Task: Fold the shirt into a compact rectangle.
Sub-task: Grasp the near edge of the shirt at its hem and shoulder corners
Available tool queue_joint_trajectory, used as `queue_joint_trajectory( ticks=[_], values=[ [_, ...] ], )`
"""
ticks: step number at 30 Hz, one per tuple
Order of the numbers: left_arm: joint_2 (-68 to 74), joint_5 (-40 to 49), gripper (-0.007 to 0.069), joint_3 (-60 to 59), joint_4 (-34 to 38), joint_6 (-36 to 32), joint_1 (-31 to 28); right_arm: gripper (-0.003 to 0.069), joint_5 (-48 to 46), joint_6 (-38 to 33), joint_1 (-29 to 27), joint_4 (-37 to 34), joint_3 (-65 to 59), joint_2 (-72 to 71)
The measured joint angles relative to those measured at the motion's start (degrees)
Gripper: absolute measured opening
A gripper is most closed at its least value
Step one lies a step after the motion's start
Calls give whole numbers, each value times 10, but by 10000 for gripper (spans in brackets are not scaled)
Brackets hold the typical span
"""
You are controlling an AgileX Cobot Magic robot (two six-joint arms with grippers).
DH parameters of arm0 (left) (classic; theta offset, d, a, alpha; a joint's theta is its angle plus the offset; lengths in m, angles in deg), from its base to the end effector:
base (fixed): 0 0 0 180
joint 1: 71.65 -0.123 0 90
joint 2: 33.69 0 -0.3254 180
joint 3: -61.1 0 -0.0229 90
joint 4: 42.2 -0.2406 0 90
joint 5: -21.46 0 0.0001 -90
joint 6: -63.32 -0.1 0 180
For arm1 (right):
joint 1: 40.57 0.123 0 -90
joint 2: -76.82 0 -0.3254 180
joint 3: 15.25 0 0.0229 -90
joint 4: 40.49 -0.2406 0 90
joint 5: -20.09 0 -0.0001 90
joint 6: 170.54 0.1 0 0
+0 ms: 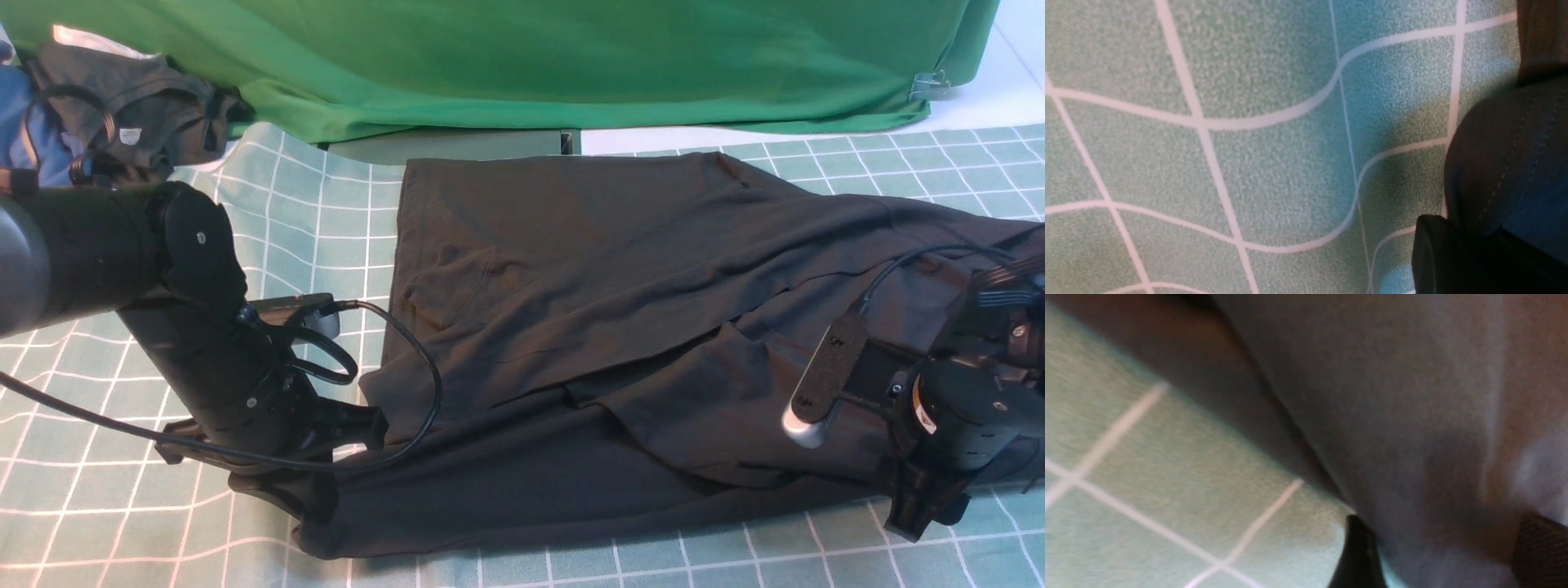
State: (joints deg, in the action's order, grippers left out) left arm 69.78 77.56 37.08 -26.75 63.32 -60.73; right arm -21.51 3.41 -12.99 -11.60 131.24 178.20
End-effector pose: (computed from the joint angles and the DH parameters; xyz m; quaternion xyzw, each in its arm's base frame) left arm 0.2669 -0.0740 0.2138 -0.0162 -0.9934 0.1057 0.0413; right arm 0.2477 0.0932 0.1945 -0.4536 0.8741 -0.1627 0.0611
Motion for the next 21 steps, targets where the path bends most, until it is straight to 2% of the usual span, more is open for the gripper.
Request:
queue_joint_trajectory(
  ticks=[1,6,8,10,16,21],
  values=[
    [0,-1,14,0,0,0,0,456,0,0,0,5,0,4],
    [0,-6,14,0,7,0,0,294,-5,1,3,33,5,33],
    [0,-4,14,2,13,-13,0,135,-6,1,5,43,5,39],
    [-1,11,14,14,13,-25,0,67,-10,1,5,46,6,40],
    [-45,50,14,64,12,-35,0,46,-100,-2,17,21,25,-7],
    [-113,101,14,48,9,-35,0,45,-202,-5,20,-52,6,-102]
  ],
)
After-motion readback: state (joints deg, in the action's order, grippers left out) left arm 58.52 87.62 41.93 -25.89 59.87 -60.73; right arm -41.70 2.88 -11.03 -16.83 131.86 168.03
